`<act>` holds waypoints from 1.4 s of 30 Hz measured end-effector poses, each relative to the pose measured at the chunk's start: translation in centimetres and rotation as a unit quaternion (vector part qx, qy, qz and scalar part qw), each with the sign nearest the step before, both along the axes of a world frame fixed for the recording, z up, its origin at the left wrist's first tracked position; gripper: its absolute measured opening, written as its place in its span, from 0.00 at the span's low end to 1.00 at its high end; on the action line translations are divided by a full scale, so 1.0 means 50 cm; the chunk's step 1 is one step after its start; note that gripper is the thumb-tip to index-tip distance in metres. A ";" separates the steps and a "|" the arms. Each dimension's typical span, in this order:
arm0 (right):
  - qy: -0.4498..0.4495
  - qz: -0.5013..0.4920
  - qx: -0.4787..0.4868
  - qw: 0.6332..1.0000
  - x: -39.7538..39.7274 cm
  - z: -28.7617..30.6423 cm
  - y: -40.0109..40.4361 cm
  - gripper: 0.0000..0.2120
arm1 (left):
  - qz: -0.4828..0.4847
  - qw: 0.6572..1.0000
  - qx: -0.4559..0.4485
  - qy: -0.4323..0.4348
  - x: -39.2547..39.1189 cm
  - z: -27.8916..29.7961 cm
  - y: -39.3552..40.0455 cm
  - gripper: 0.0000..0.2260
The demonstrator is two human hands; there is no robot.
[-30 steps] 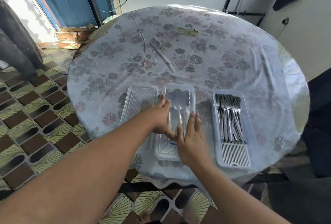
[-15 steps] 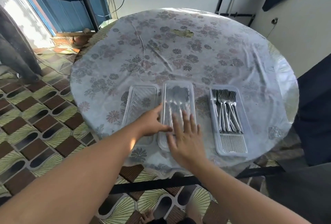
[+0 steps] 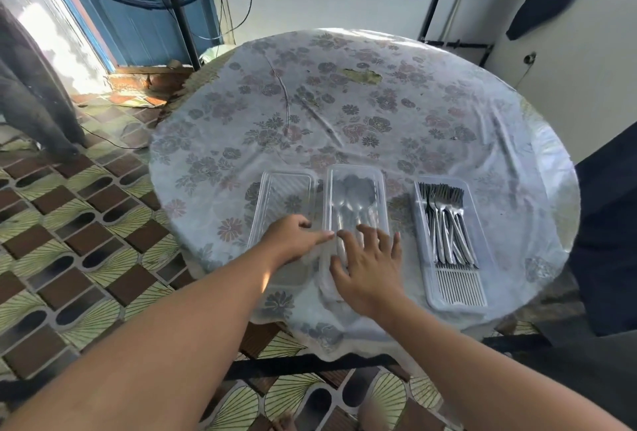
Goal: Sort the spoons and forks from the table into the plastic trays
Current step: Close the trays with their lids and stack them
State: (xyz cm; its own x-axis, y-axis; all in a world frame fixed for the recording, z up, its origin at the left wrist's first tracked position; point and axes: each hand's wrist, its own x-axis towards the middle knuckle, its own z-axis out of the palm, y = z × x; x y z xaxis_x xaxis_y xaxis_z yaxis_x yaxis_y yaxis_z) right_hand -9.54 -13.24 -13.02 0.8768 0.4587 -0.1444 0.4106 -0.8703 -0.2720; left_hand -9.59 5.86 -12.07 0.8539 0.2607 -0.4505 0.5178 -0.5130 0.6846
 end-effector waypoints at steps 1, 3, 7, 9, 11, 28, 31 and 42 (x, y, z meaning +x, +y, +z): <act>-0.008 -0.011 0.019 1.000 0.010 0.007 0.010 0.27 | 0.036 0.998 0.054 -0.018 -0.006 -0.003 0.016 0.31; -0.029 -0.014 0.036 0.999 0.022 0.012 0.036 0.25 | 0.069 0.978 0.196 0.000 -0.020 -0.014 0.058 0.26; -0.041 0.021 0.066 0.997 0.025 0.017 0.105 0.24 | 0.096 0.957 0.246 0.118 -0.051 -0.044 0.136 0.28; -0.020 0.047 0.082 0.995 0.024 0.024 0.135 0.23 | 0.097 0.963 0.215 0.128 -0.056 -0.072 0.157 0.25; 0.031 0.042 0.121 0.991 0.023 0.030 0.163 0.23 | 0.081 0.968 0.204 0.121 -0.059 -0.089 0.170 0.18; 0.283 -0.271 0.471 0.790 0.149 0.106 0.231 0.06 | 0.010 0.968 0.008 -0.251 -0.025 0.107 0.031 0.06; 0.254 -0.267 0.527 0.766 0.159 0.125 0.166 0.09 | 0.051 0.939 0.098 -0.327 -0.004 0.123 -0.003 0.04; 0.081 -0.314 0.451 0.831 0.218 0.100 -0.222 0.22 | 0.033 0.984 0.019 -0.171 0.151 0.116 -0.292 0.26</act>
State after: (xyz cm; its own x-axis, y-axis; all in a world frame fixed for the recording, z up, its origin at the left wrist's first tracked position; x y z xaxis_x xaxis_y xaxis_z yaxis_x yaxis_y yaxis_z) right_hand 1.37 -24.35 -8.04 0.9869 -0.0969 -0.1291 -0.1532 -0.3106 -0.9381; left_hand -2.06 -8.75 -6.26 0.9349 0.3311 -0.1276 0.2924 -0.5154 0.8055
